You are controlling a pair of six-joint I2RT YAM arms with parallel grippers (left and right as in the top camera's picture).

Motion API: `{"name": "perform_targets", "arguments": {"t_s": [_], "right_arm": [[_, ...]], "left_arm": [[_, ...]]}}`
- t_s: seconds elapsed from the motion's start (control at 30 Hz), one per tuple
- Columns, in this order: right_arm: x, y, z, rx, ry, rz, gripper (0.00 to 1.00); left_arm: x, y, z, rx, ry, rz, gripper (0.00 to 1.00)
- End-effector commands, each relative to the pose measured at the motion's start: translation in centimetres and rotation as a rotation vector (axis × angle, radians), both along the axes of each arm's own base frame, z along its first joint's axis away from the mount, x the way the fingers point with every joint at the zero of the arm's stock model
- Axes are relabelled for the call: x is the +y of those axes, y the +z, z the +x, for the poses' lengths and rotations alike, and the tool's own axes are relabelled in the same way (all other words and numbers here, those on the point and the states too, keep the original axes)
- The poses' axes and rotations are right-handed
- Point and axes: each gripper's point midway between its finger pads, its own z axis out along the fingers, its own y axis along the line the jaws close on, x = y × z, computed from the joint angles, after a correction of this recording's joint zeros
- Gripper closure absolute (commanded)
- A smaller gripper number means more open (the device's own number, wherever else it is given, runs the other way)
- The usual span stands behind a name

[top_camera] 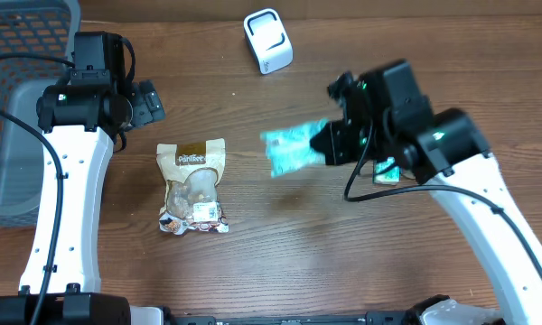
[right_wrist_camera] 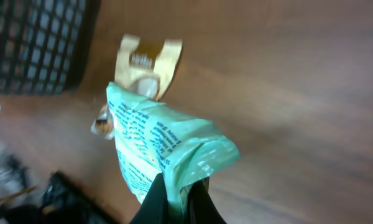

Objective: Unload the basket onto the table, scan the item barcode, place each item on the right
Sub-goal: 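Drag the light-blue packet left across the table with the right gripper, then lift the light-blue packet and hold it against the white scanner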

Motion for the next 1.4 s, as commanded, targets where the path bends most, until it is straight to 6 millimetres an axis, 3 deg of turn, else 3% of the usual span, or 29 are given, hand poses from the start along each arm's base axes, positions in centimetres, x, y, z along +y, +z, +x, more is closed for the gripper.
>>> {"name": "perform_targets", "arguments": {"t_s": [0.0, 0.1, 0.33, 0.43, 0.53, 0.73, 0.97, 1.37], "right_arm": [[-0.8, 2.6, 2.9, -0.128, -0.02, -0.097, 0.97], [-1.2, 3.1, 5.0, -0.183, -0.036, -0.157, 0.97], [-0.9, 2.2, 10.7, -0.363, -0.043, -0.297, 0.96], [-0.2, 2.0, 14.3, -0.53, -0.031, -0.467, 0.96], [0.8, 1.5, 16.4, -0.639, 0.001, -0.623, 0.96], [3.6, -0.2, 19.4, -0.777, 0.058, -0.822, 0.96], [4.2, -2.1, 23.3, -0.884, 0.045, -0.987, 0.96], [6.5, -3.4, 27.1, -1.062, 0.04, -1.06, 0.96]], "left_arm": [[0.1, 0.3, 0.0, -0.002, -0.02, 0.021, 0.01], [0.1, 0.3, 0.0, -0.002, -0.02, 0.021, 0.0], [0.1, 0.3, 0.0, -0.002, -0.02, 0.021, 0.0], [0.1, 0.3, 0.0, -0.002, -0.02, 0.02, 0.0], [0.1, 0.3, 0.0, -0.002, -0.02, 0.021, 0.01], [0.1, 0.3, 0.0, -0.002, -0.02, 0.021, 0.0], [0.1, 0.3, 0.0, -0.002, -0.02, 0.021, 0.01], [0.1, 0.3, 0.0, -0.002, -0.02, 0.021, 0.0]]}}
